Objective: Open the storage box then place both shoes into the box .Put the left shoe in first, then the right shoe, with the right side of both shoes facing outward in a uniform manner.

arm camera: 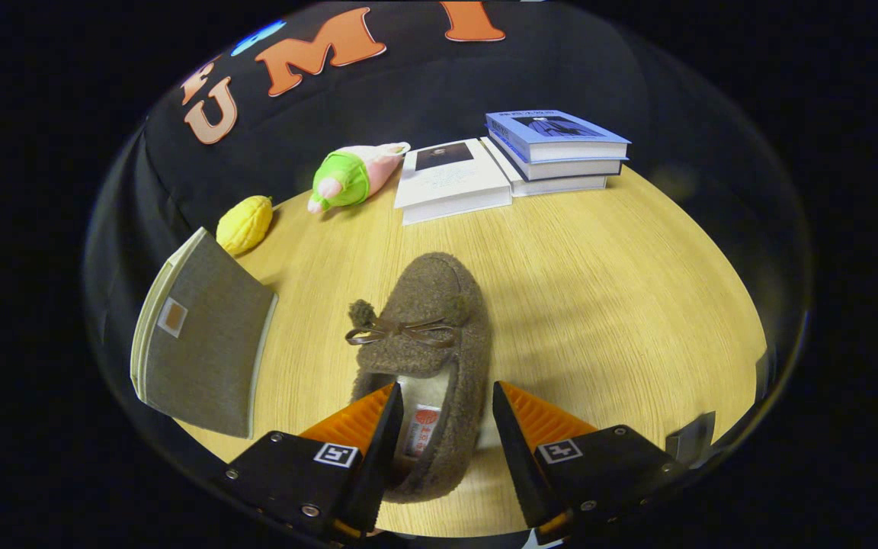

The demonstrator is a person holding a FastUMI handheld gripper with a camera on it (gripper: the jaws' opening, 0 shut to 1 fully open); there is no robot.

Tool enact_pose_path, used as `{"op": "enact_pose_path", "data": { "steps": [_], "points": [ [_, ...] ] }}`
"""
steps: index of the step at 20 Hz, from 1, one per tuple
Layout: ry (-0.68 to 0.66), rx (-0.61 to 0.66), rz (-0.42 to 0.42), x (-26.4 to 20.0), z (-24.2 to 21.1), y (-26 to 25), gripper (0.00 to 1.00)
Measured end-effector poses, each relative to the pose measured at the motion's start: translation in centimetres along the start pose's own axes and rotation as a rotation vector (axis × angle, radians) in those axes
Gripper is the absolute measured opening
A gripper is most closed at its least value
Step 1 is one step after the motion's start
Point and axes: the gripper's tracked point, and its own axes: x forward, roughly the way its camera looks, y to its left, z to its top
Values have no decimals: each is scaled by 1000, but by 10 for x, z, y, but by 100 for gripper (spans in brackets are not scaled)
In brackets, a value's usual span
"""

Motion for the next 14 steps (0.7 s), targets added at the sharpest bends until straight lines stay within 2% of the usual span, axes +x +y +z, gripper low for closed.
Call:
{"op": "enact_pose_path", "data": {
  "steps": [6, 9, 13, 14],
  "points": [
    [10, 74, 42, 16, -4, 3, 42],
    [-8, 58, 19, 16, -1, 1, 24],
    [-8, 78, -14, 14, -1, -3, 6],
    [-3, 73, -18, 14, -1, -1, 5]
  ]
}}
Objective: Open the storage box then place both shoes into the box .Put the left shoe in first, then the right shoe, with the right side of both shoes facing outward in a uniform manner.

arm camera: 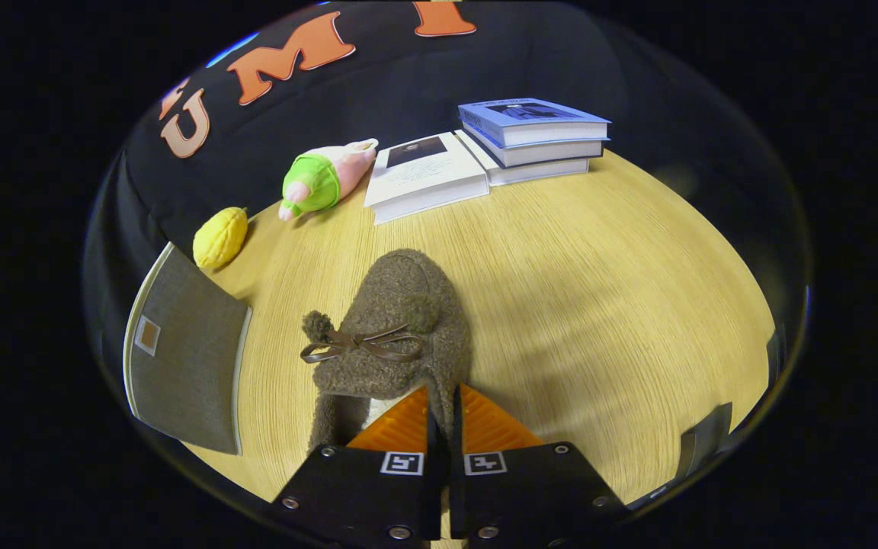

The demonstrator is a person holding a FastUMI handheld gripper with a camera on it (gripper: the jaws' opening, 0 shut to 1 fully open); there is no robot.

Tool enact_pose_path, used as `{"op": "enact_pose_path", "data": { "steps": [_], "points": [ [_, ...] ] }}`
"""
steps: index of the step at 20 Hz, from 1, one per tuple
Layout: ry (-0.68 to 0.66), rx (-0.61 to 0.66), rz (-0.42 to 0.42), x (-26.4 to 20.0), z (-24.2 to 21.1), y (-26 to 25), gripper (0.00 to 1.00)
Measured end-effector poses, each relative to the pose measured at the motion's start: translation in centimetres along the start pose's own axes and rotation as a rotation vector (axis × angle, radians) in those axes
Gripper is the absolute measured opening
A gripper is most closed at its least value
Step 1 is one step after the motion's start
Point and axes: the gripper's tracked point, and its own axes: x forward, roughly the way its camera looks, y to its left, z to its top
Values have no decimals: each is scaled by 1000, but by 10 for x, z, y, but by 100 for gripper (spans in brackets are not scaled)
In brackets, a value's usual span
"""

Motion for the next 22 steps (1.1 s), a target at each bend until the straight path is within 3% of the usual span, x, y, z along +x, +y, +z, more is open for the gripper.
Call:
{"op": "enact_pose_path", "data": {
  "steps": [3, 6, 10, 22],
  "points": [
    [0, -12, -22, -4, 0, 5, 5],
    [11, 24, 50, -15, 0, 29, 5],
    [-9, 1, 56, -28, 5, 52, 5],
    [-55, -5, 261, -102, 41, 194, 5]
  ]
}}
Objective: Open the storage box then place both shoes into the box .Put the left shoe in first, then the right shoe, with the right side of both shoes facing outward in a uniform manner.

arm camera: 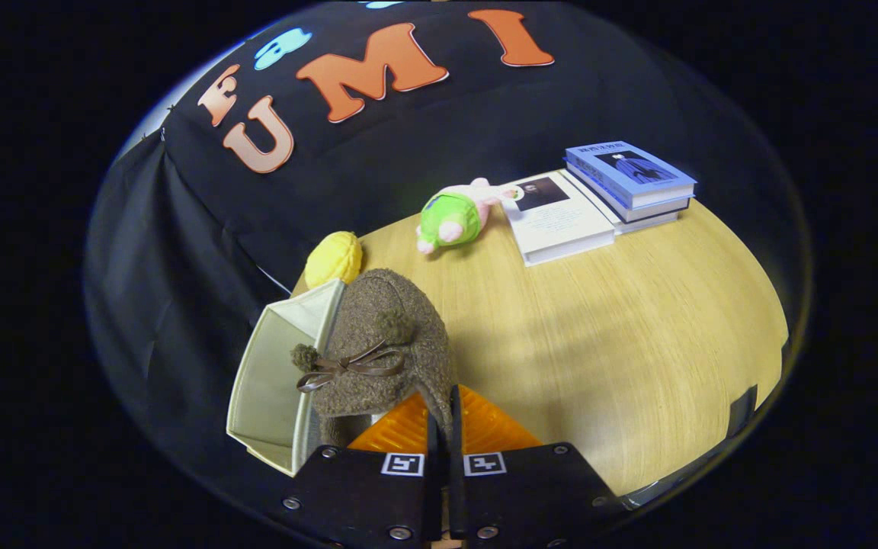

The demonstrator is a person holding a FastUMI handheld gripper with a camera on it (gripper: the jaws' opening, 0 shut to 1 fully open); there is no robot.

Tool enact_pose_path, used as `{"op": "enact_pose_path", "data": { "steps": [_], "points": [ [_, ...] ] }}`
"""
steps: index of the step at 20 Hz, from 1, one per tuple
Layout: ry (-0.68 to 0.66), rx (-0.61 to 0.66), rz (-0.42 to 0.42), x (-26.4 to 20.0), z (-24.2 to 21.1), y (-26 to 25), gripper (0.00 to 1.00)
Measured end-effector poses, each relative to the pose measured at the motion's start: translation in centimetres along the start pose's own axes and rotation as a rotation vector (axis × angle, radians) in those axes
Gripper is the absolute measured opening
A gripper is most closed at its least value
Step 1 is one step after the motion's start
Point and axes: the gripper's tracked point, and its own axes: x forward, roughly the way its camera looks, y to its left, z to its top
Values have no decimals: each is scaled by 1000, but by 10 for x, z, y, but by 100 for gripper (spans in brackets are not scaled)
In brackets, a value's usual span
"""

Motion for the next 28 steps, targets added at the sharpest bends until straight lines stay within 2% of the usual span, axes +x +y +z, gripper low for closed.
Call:
{"op": "enact_pose_path", "data": {
  "steps": [9, 12, 18, 22, 24, 26, 28],
  "points": [
    [-7, -63, 80, 0, 15, 106, 5],
    [12, -32, 95, 12, 11, 129, 5],
    [62, -31, 51, 47, -7, 138, 5],
    [94, 86, 11, 73, -20, 130, 5],
    [76, 72, 19, 76, -19, 135, 5],
    [58, 28, 12, 73, -18, 139, 8],
    [48, -36, 8, 69, -18, 142, 19]
  ]
}}
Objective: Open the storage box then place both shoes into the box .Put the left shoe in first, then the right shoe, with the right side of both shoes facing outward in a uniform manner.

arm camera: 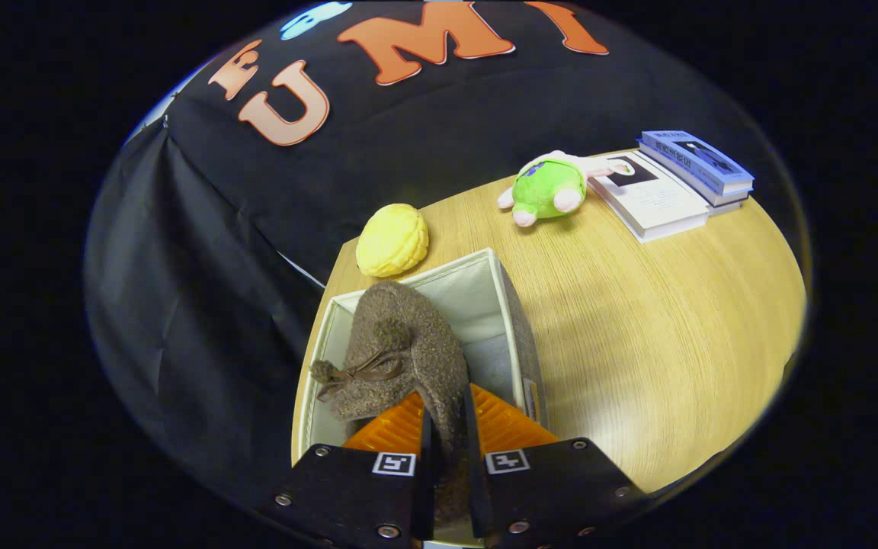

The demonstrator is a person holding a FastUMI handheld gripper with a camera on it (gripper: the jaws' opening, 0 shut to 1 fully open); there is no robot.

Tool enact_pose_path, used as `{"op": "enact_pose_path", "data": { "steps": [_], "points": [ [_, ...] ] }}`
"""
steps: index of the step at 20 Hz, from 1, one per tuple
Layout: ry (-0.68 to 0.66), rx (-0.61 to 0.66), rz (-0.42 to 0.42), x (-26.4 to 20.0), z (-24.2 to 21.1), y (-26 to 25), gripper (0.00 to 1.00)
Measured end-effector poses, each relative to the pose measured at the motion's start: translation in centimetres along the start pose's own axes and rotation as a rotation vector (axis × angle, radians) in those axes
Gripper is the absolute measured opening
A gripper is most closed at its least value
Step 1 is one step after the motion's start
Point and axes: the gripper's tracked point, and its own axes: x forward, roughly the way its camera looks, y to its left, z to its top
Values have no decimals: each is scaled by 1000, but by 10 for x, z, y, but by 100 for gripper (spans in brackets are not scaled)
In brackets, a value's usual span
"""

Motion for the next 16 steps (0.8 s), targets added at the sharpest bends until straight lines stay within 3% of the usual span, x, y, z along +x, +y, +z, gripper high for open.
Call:
{"op": "enact_pose_path", "data": {
  "steps": [1, 5, 16],
  "points": [
    [-8, -30, 2, -6, 1, 1, 29],
    [-133, -36, 31, -36, 29, -1, 49],
    [-399, -130, 75, -138, 73, -46, 76]
  ]
}}
